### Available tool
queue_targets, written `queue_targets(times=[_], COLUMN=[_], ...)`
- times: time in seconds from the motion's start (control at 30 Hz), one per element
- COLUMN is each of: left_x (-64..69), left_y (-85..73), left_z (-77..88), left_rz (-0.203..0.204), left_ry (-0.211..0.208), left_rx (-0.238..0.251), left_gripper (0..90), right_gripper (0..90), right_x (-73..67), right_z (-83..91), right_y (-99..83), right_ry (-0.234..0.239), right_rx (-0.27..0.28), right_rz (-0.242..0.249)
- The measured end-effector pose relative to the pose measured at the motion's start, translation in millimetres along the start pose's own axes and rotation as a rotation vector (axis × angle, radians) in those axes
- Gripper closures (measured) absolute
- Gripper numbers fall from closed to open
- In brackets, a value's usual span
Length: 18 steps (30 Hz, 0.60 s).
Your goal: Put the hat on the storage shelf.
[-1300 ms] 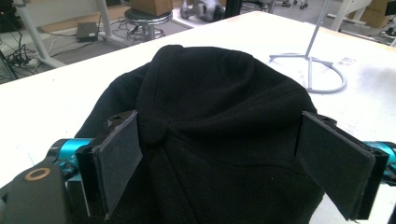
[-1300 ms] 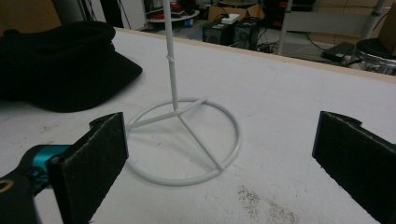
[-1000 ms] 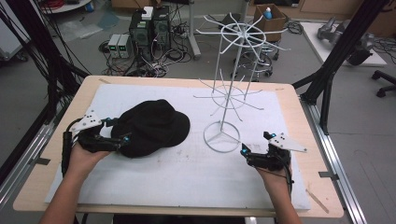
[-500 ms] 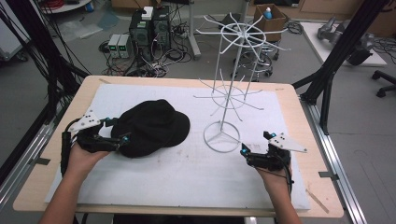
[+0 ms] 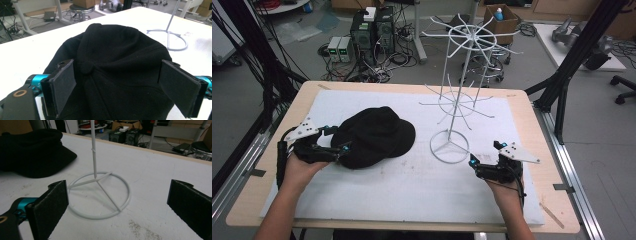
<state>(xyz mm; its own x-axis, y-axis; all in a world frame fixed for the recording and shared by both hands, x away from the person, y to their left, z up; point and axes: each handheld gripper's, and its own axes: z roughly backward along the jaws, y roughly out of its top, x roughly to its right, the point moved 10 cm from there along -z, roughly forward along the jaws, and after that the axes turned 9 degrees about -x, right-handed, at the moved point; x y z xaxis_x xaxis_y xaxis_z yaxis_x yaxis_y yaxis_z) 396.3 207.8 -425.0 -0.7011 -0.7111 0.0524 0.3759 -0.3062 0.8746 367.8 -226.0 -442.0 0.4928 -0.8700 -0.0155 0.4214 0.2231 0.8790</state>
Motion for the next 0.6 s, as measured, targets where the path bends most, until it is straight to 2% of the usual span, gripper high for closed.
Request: queue_targets(times=[0.17, 0.33, 0.5, 0.6], left_x=[-1.6, -8.8, -15.9, -18.1], left_y=[2.2, 9.0, 19.9, 24.9], left_z=[0.7, -2.0, -13.0, -23.0], left_rz=[0.031, 0.065, 0.072, 0.071], left_ry=[-0.009, -0.004, 0.009, 0.003], left_rx=[0.014, 0.019, -0.009, -0.036], left_gripper=[15.1, 15.1, 15.3, 15.3], right_gripper=[2.5, 2.5, 2.5, 2.5], right_x=[0.4, -1.0, 0.4, 1.6], right_z=[-2.7, -5.6, -6.7, -5.6], right_y=[0.8, 0.8, 0.1, 0.6], right_ry=[-0.004, 0.001, -0.001, -0.002], right_rx=[0.000, -0.008, -0.013, -0.008], right_rz=[0.004, -0.005, -0.006, -0.012])
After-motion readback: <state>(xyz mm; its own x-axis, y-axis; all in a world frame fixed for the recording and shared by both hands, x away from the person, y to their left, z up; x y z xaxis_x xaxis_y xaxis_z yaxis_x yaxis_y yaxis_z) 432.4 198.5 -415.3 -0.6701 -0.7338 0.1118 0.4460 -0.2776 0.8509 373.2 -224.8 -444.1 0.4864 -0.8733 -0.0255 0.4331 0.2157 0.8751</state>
